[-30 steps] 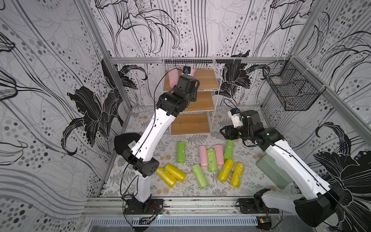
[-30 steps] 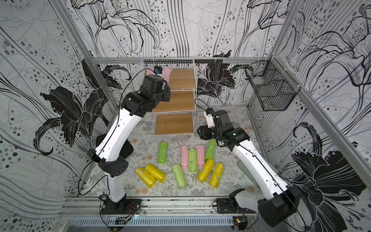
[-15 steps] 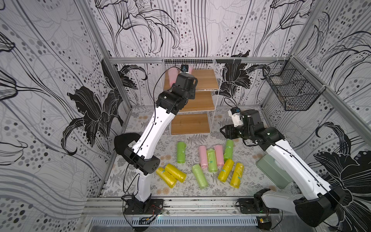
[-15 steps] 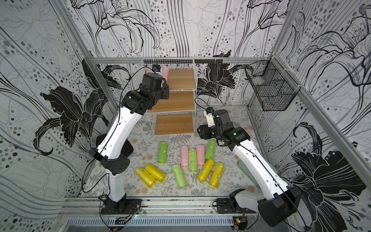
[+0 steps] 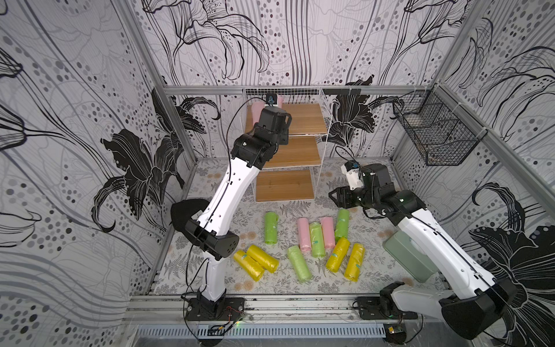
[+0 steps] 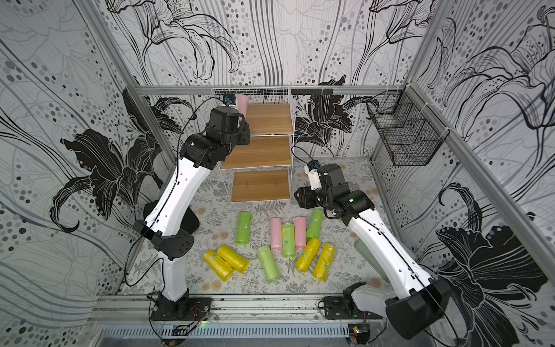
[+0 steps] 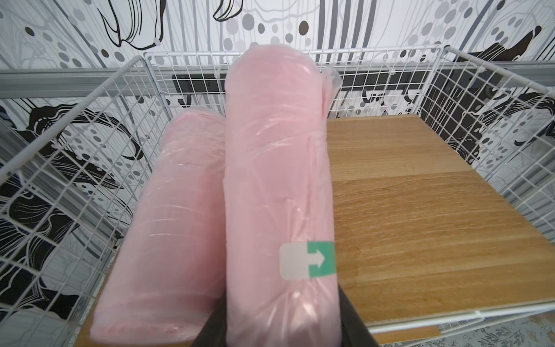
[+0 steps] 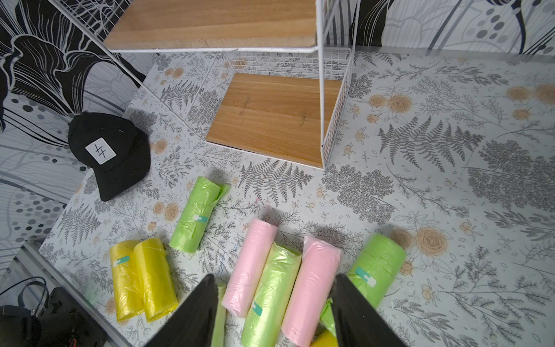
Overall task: Sort the rolls of trash bags by color and place them on the shelf
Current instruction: Place the roll of trash bags on the shelf.
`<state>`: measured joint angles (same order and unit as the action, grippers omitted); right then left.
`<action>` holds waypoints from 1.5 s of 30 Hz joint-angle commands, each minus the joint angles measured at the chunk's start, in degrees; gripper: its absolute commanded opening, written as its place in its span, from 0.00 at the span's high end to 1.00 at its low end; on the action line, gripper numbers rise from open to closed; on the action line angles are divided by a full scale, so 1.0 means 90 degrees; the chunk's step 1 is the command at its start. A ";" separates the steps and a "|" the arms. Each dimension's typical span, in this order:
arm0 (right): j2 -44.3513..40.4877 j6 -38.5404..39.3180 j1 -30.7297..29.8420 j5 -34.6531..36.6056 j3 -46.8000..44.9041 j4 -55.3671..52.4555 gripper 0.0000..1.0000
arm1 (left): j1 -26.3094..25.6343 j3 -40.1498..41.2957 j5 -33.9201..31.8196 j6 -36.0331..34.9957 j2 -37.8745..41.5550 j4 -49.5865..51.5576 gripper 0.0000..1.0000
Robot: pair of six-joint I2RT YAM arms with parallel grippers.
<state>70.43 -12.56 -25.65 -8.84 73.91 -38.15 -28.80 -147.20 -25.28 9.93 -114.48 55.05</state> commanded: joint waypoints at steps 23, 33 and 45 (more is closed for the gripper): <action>-0.0073 -0.0050 -0.0026 -0.0183 -0.0065 0.0068 0.36 | 0.0163 -0.0177 -0.0131 -0.0370 -0.0357 -0.0950 0.71; -0.0046 -0.0021 -0.0025 -0.0196 -0.0008 0.0002 0.36 | 0.0181 -0.0168 -0.0166 -0.0400 -0.0455 -0.0936 0.64; -0.0081 0.0018 -0.0032 -0.0190 -0.0058 0.0013 0.36 | 0.0173 -0.0141 -0.0152 -0.0339 -0.0426 -0.0892 0.57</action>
<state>70.63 -12.58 -25.69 -9.91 73.91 -38.13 -27.68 -147.50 -25.98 7.20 -117.25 48.21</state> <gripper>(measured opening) 0.642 0.430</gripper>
